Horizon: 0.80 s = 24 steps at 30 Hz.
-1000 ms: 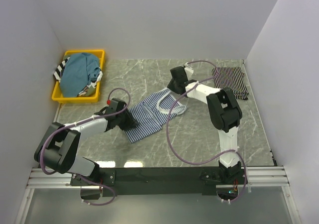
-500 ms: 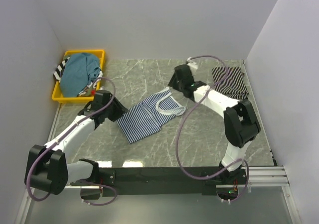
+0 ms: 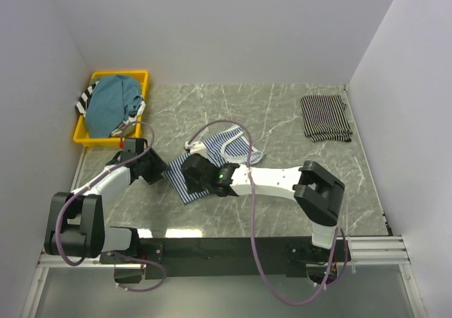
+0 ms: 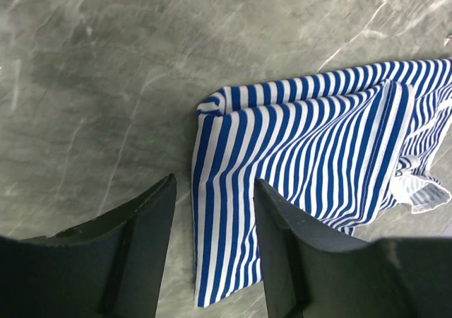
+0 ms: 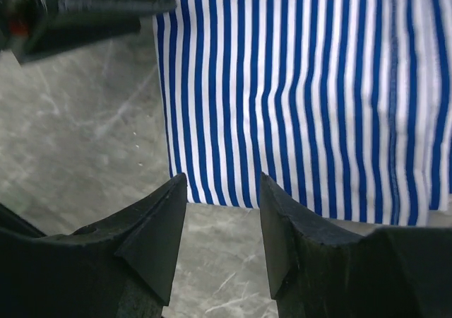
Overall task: Fold and stack the tank tops
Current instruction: Fold the tank top
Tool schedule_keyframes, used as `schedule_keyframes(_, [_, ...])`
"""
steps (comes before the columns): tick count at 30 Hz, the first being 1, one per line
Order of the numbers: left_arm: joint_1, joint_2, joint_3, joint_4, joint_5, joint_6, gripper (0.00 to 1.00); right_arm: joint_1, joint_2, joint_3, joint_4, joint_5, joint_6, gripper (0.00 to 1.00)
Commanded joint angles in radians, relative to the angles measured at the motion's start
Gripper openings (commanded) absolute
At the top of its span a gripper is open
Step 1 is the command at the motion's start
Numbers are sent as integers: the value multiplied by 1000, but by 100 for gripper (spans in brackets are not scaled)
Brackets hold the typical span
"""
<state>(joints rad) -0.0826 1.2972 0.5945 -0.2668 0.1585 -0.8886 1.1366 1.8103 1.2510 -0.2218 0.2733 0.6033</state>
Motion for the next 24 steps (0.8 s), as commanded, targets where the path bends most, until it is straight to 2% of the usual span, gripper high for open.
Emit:
schedule_keyframes(1, [9,28,-4,89,29,22,54,35,43,73,-31,43,-45,53])
schedule_keyframes(13, [9,103,-42,152,-45,-75,47,144,222,224,-89,87,-145,58])
schedule_keyframes(21, [9,142,-36,164,-88,-92,39,157,317,280,-154,200,-163,59])
schedule_keyframes(24, [9,145,-39,175,-102,-96,36,166,343,304,-195,243,-169,56])
